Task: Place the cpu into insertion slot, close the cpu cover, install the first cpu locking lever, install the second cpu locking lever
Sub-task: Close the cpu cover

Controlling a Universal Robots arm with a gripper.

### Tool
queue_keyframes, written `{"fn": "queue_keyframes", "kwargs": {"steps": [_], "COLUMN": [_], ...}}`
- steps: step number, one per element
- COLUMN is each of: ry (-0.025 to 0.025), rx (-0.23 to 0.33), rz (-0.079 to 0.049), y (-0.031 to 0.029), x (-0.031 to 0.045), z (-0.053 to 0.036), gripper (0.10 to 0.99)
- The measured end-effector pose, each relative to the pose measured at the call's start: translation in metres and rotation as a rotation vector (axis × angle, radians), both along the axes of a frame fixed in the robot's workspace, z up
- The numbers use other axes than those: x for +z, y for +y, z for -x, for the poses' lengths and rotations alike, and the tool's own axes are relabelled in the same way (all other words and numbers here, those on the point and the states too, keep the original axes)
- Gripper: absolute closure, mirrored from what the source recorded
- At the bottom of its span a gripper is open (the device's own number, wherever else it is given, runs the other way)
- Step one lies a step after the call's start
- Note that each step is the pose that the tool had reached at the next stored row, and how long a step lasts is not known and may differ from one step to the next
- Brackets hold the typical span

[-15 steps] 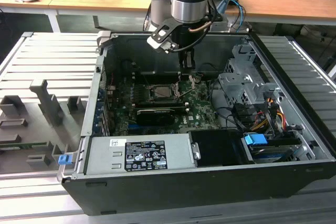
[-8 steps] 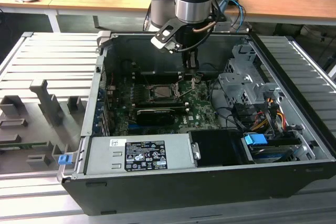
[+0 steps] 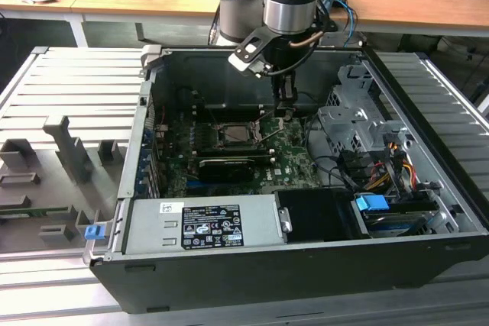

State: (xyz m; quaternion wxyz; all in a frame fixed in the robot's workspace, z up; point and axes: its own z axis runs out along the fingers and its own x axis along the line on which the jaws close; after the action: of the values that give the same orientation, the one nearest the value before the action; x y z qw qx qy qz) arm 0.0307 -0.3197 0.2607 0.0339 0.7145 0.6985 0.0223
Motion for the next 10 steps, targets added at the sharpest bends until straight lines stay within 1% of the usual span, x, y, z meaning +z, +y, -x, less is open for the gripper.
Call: {"fn": "queue_keyframes", "kwargs": {"steps": [7, 10], "ry": [0.0, 0.0], "rx": [0.0, 0.0], "rz": [0.0, 0.0], "y": [0.0, 0.0], "x": [0.0, 0.0], "z": [-0.0089, -0.0167], "gripper": [0.98, 0.98]}}
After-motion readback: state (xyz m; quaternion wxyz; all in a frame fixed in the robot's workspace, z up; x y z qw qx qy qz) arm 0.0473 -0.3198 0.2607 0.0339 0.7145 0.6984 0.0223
